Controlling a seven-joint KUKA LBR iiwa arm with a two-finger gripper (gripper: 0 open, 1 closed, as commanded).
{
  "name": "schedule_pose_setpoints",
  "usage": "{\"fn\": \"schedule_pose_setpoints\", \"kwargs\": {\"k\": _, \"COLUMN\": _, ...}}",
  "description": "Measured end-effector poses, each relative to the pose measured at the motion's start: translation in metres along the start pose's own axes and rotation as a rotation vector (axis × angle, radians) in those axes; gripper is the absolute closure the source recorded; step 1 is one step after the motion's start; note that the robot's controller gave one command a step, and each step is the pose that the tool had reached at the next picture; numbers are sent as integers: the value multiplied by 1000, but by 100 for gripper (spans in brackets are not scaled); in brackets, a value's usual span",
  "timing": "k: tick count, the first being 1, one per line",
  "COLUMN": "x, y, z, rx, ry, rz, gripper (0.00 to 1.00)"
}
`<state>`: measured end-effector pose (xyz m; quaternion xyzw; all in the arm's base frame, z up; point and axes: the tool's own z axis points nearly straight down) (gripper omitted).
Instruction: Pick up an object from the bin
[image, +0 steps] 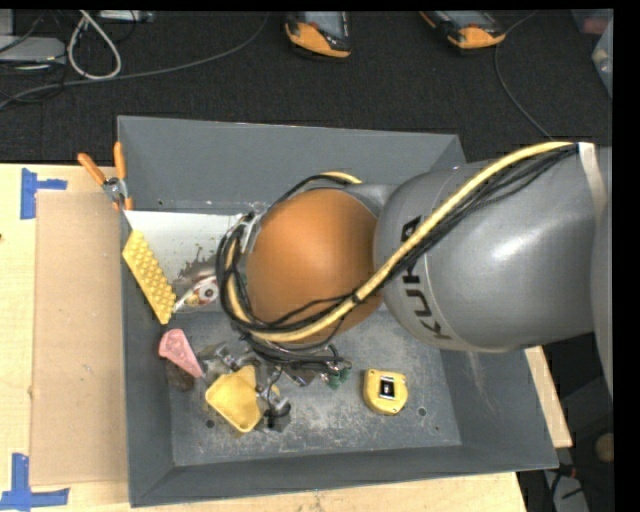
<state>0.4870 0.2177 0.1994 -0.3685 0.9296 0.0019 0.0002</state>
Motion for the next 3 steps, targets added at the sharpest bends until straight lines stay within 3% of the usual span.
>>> {"fn": "schedule_pose_setpoints", "kwargs": {"k": 1, "x": -2, "y": 13, "z": 25, "rx": 0, "ry": 0, "rz": 73, "gripper": 100}}
{"fn": "schedule_pose_setpoints", "kwargs": {"k": 2, "x": 10, "y": 13, "z": 37, "rx": 1, "ry": -1, "rz": 35, "gripper": 100}}
{"fn": "schedule_pose_setpoints", "kwargs": {"k": 3, "x": 5, "y": 10, "z": 83, "rx": -3, "ry": 4, "rz": 103, "gripper": 100}}
